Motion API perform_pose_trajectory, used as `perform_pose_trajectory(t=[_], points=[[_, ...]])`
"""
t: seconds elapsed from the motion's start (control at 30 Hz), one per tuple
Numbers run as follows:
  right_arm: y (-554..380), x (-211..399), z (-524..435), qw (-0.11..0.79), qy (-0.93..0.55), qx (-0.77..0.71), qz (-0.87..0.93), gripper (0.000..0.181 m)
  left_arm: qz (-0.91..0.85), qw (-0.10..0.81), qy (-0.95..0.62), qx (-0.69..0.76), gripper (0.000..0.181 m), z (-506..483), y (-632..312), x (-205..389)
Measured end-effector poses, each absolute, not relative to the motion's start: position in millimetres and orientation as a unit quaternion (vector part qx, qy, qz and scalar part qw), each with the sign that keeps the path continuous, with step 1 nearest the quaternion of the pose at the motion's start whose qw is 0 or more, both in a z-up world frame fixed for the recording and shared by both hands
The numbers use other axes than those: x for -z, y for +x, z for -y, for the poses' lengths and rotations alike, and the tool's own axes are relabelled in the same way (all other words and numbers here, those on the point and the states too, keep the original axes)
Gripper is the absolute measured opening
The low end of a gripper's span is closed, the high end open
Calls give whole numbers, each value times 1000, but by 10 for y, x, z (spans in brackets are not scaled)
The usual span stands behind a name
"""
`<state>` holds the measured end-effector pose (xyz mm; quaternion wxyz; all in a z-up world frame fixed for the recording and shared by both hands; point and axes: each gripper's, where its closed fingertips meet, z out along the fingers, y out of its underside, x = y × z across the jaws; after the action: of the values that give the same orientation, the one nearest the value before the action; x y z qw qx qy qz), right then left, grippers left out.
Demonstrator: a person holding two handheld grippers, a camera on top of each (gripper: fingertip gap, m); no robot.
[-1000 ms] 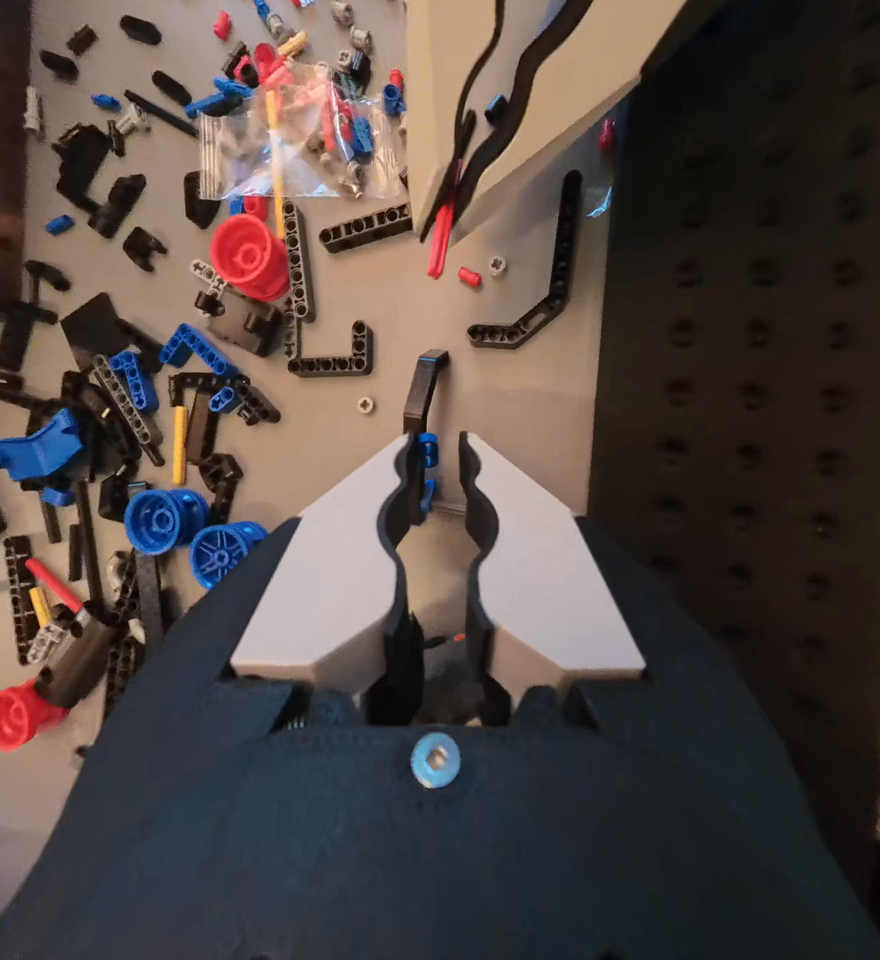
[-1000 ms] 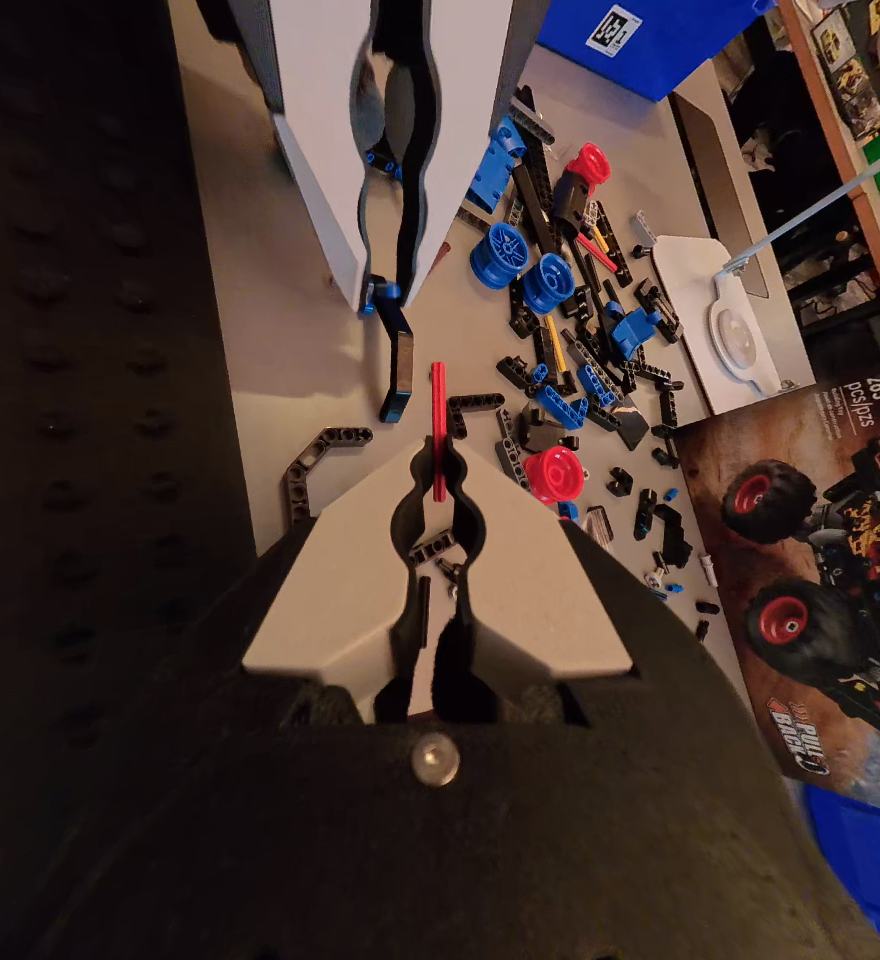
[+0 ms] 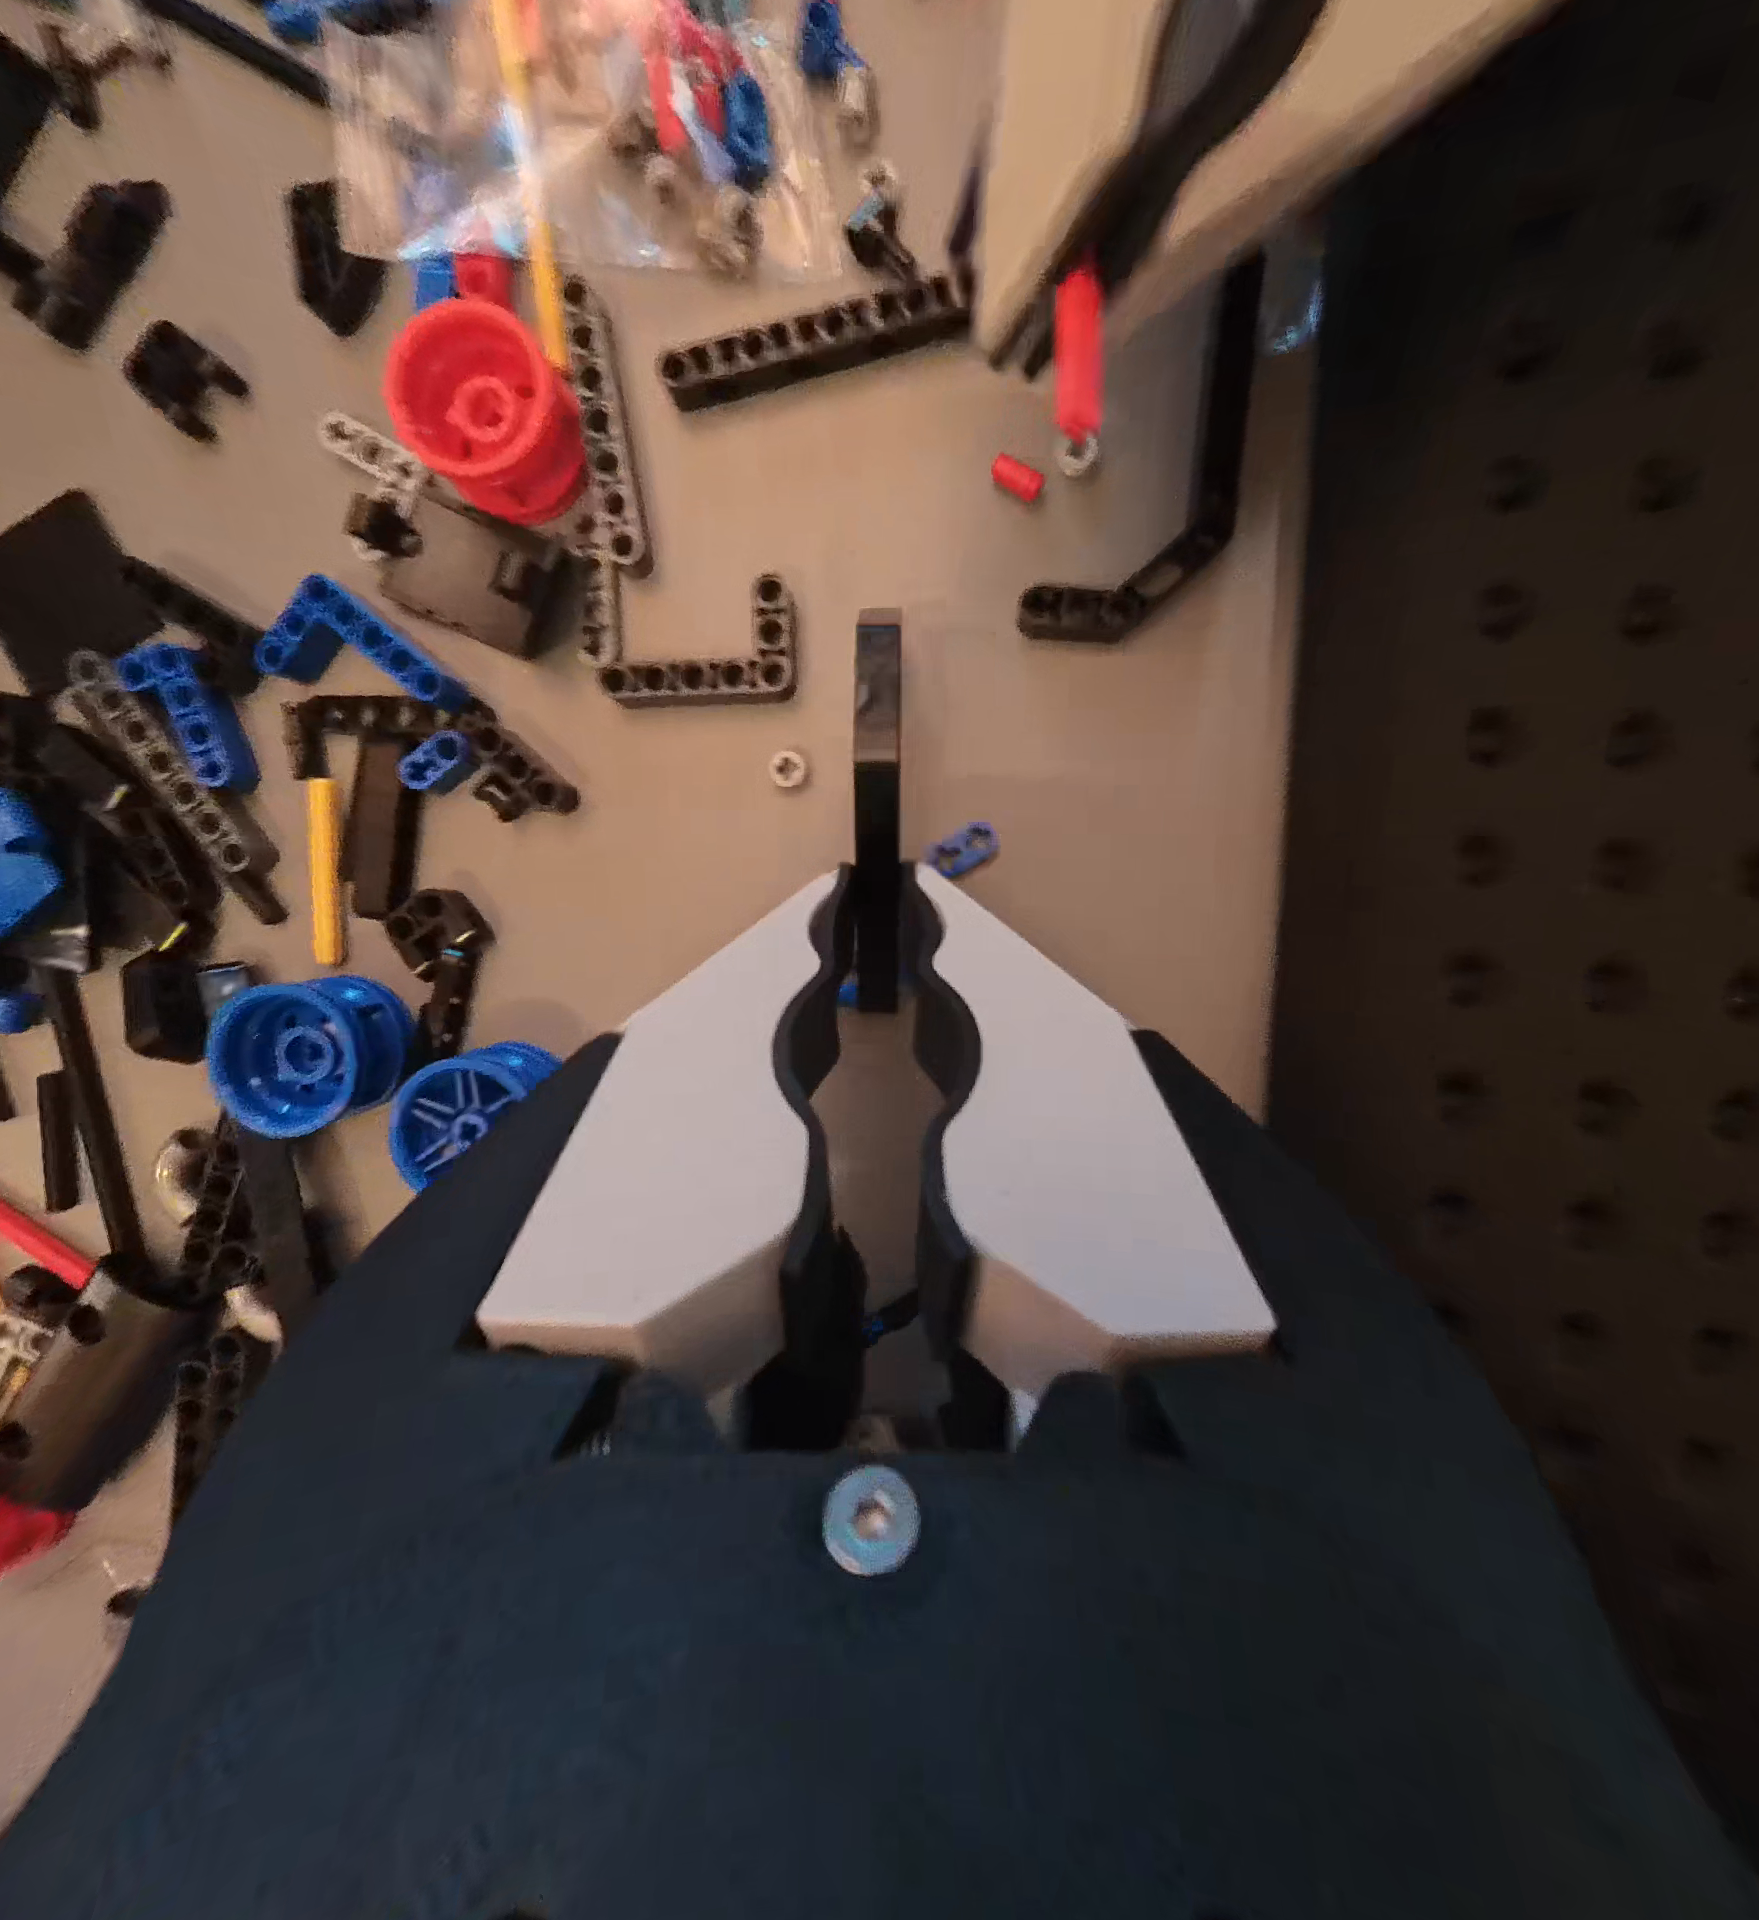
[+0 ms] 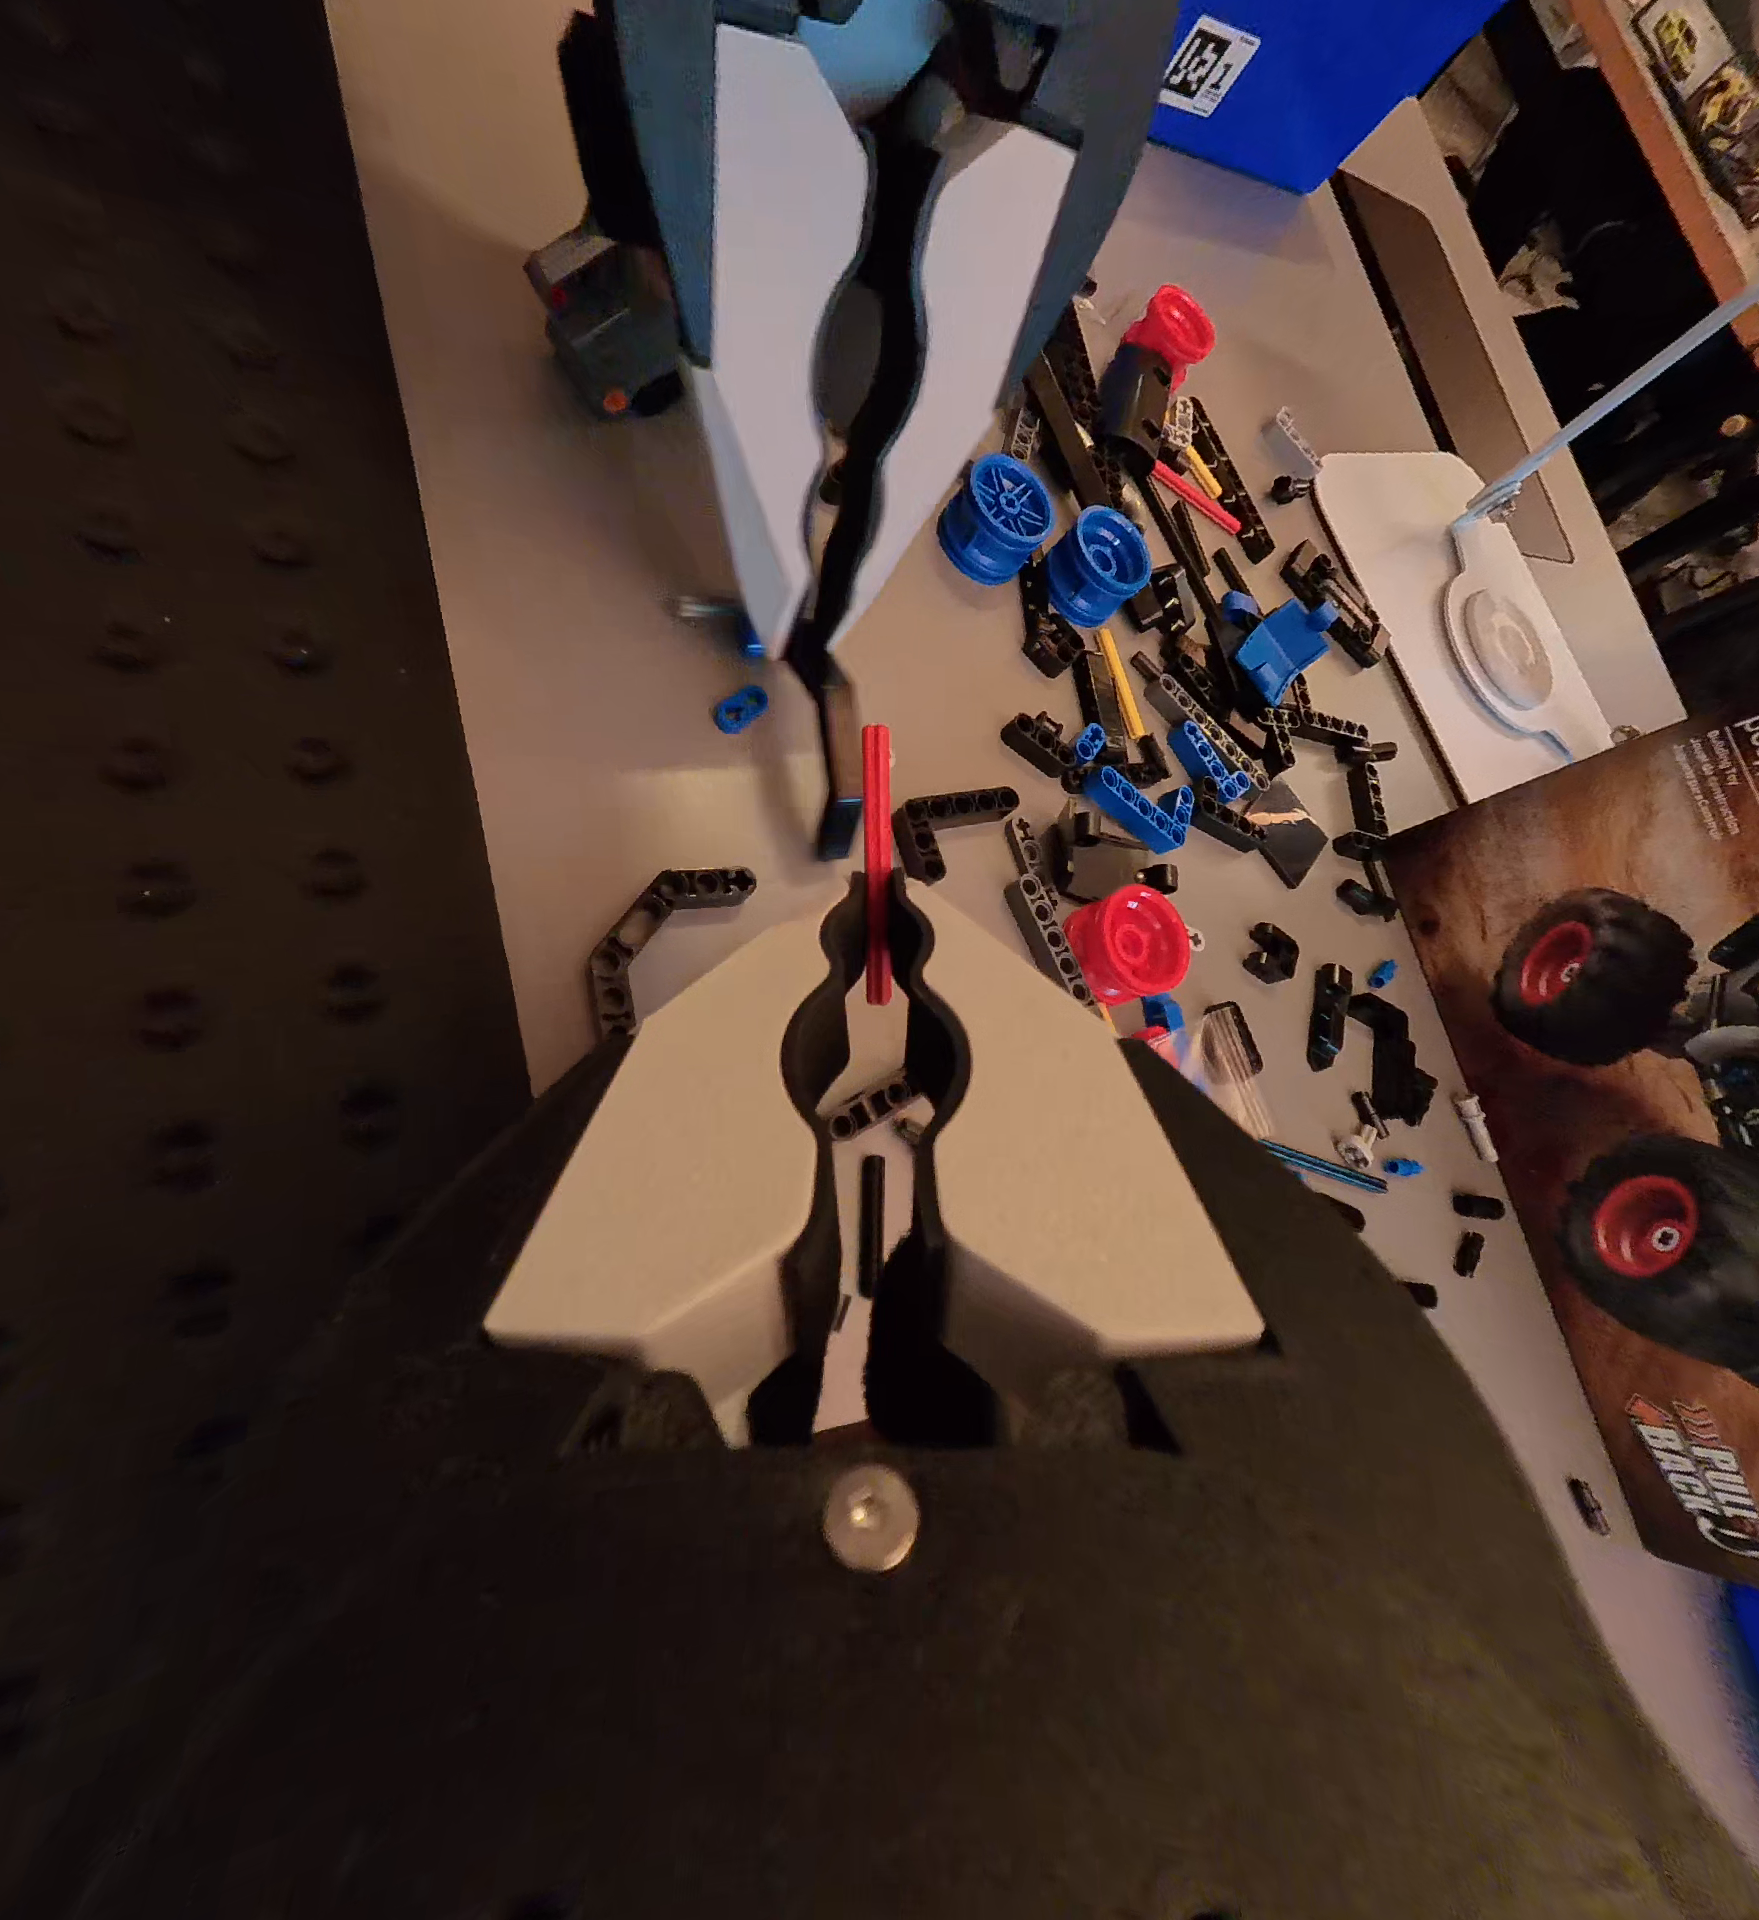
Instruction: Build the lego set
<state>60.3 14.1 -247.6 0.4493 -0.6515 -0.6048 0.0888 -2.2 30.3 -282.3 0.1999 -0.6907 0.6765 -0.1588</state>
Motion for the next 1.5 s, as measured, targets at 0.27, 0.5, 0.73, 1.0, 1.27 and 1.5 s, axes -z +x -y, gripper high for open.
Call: perform_pose_trajectory(t=[0.27,0.5,0.73,1.0,1.27,1.5], points=[[411,2376,-135,448,-693,-147,545,1,-526,330,-715,320,6,-420,166,2126],[318,2296,-304,451,-732,-172,481,1,-434,412,-683,419,5,-361,233,1734],[250,2165,-320,460,-734,-187,464,1,-406,442,-682,418,6,-378,221,1754],[170,2258,-329,440,-744,-173,472,1,-408,447,-709,362,5,-415,167,1920],[127,2368,-326,423,-749,-177,478,1,-406,421,-734,344,6,-423,132,2060],[221,2583,-276,387,-753,-146,511,1,-439,399,-767,244,6,-375,8,2349]])
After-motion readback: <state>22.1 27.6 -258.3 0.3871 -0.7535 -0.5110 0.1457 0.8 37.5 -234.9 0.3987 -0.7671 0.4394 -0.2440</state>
